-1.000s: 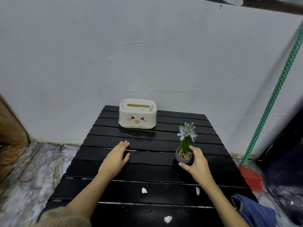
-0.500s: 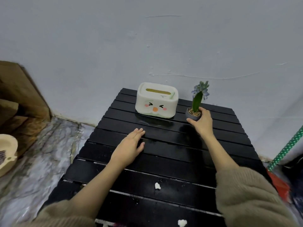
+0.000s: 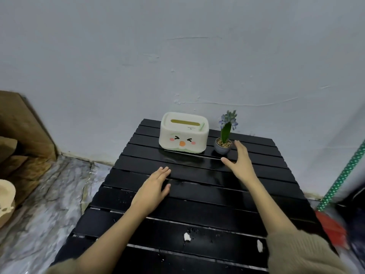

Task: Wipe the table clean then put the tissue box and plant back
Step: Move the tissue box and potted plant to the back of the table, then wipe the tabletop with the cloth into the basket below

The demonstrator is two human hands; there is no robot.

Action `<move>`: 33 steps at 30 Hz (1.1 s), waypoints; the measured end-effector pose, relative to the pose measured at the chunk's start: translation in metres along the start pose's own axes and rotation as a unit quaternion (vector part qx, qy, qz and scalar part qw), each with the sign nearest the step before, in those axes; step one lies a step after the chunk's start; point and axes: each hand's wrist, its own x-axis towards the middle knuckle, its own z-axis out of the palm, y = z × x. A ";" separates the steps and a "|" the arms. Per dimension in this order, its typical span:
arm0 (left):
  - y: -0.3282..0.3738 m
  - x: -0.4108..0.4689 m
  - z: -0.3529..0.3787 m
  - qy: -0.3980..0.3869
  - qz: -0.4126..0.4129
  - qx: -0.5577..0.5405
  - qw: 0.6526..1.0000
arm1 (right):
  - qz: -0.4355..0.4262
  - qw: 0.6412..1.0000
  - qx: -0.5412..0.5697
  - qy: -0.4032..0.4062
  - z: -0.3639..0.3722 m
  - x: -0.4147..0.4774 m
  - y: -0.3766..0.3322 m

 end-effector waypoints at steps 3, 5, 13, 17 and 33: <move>0.003 0.001 -0.006 -0.030 -0.013 -0.014 0.999 | -0.001 1.000 -0.022 -0.021 -0.017 -0.035 -0.004; 0.008 0.000 -0.010 -0.053 -0.015 -0.005 0.998 | 0.002 0.999 -0.031 -0.025 -0.028 -0.058 -0.004; 0.032 -0.016 -0.016 -0.056 0.019 -0.004 0.998 | 0.050 0.994 -0.101 -0.009 -0.086 -0.160 0.028; 0.037 -0.030 -0.022 -0.043 0.032 -0.005 0.999 | 0.112 0.978 -0.176 0.022 -0.118 -0.210 0.052; 0.033 -0.109 -0.060 -0.018 0.008 -0.007 1.000 | 0.194 0.945 -0.240 0.108 -0.095 -0.256 0.085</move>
